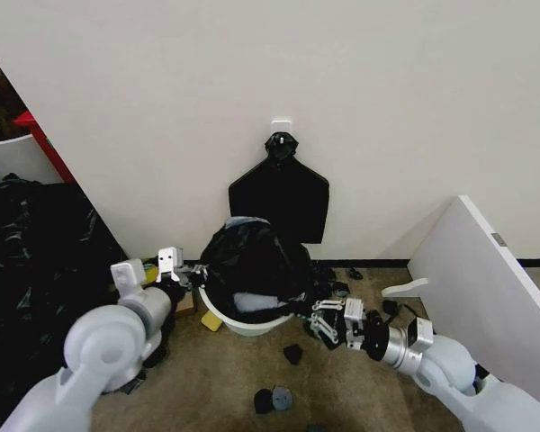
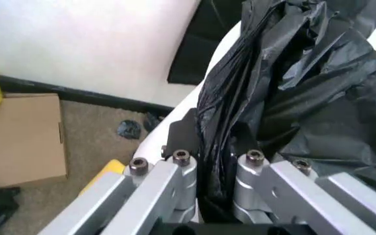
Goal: Place the garbage bag over the trash bin.
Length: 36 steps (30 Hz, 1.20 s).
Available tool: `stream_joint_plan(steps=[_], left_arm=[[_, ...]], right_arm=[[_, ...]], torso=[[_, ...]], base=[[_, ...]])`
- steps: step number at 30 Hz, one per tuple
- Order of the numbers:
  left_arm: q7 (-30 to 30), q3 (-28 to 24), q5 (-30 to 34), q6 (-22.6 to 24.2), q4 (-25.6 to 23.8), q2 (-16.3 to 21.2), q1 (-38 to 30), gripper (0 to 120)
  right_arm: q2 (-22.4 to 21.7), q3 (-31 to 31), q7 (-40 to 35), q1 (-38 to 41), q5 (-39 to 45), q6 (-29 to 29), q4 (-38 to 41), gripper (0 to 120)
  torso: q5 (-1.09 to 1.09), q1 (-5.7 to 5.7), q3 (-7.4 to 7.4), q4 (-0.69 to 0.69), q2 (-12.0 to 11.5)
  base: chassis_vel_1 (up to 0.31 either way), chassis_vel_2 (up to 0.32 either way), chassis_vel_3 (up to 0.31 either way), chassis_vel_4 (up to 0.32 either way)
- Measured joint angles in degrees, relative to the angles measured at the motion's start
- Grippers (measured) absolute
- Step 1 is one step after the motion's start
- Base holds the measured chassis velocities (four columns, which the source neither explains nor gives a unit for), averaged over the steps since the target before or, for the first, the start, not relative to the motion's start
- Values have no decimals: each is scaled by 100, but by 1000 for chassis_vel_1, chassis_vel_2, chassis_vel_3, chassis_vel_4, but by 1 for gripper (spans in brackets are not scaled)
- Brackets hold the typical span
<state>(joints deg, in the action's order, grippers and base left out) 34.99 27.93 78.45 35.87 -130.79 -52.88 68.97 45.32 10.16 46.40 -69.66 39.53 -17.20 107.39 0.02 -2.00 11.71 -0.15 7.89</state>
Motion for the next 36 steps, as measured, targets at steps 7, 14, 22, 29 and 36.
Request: stream_joint_plan(steps=[7,14,22,29,36], left_arm=[[51,344,347,26,-96,-43,7,5],[136,443,520,56,-272,-138,31,5],[146,313,540,-13,-316,-263,35,5],[142,22,505,-179,-287,-463,59,5],[6,-168,456,-454,-288,-563,102,5]], right_arm=[[232,3,421,-38,-484,-436,-197,0],[574,-31,341,99,-1459,-1185,-456,0],[1040,-29,246,305,-2675,-1836,-840,0],[1532,-55,-355,690,-3710,-2361,-1344,0],[1735,46,-420,1002,-4388,-2715,-1768,0]], torso=[[0,0,0,-1,0],[1,0,0,-1,0],[0,0,0,-1,0],[2,0,0,1,0],[1,0,0,-1,0]], base=[[0,0,0,0],[0,0,0,0],[0,0,0,0],[0,0,0,0],[0,0,0,0]])
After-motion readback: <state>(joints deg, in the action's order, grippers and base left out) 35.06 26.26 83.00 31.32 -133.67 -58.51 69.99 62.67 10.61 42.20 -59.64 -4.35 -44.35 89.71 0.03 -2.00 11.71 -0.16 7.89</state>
